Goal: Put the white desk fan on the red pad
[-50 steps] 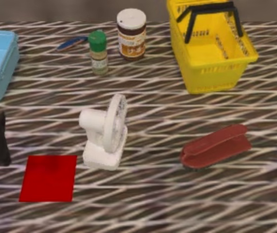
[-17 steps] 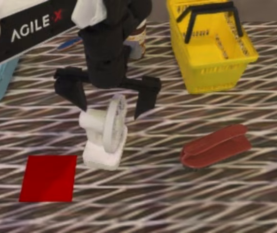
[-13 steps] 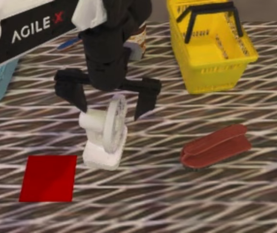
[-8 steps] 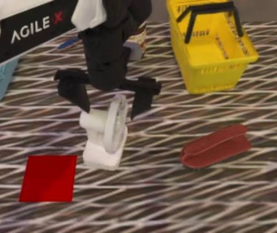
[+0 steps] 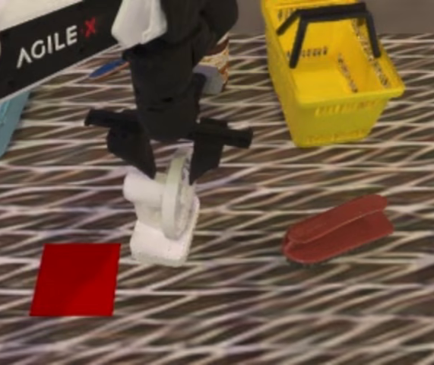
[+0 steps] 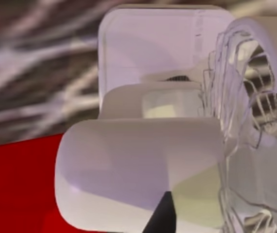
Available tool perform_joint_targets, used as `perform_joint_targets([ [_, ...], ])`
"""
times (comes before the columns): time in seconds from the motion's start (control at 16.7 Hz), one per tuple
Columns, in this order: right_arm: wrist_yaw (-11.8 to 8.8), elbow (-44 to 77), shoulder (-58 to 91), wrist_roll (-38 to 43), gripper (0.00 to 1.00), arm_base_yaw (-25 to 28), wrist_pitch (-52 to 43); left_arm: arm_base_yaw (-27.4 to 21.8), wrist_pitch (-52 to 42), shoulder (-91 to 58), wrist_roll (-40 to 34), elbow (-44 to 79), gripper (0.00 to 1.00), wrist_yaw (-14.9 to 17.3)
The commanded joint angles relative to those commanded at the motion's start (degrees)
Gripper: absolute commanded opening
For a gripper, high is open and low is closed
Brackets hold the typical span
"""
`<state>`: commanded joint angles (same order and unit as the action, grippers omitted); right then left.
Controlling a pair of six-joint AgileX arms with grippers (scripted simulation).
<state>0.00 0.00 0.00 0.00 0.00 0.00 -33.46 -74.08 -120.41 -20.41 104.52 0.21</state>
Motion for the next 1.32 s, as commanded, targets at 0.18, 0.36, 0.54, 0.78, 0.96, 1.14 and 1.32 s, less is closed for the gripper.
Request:
perform_joint_targets([
  [0.18,0.0,0.0,0.0,0.0,1.00,0.0,0.0,0.0,0.0,0.0,0.0,0.0,0.00,0.0],
  [0.36,0.0,0.0,0.0,0.0,1.00,0.0,0.0,0.0,0.0,0.0,0.0,0.0,0.00,0.0],
  [0.54,0.0,0.0,0.0,0.0,1.00,0.0,0.0,0.0,0.0,0.0,0.0,0.0,0.00,0.0],
  [0.78,0.0,0.0,0.0,0.0,1.00,0.0,0.0,0.2,-2.4,-0.2,0.1,2.4,0.00,0.0],
  [0.96,0.0,0.0,0.0,0.0,1.00,0.0,0.0,0.8,-8.2,-0.7,0.0,9.0,0.00,0.0],
  [1.14,0.0,0.0,0.0,0.0,1.00,0.0,0.0,1.1,-11.8,-0.8,0.0,12.7,0.00,0.0],
  [1.32,0.0,0.0,0.0,0.0,1.00,0.0,0.0,0.8,-11.7,-0.6,0.1,12.6,0.00,0.0],
])
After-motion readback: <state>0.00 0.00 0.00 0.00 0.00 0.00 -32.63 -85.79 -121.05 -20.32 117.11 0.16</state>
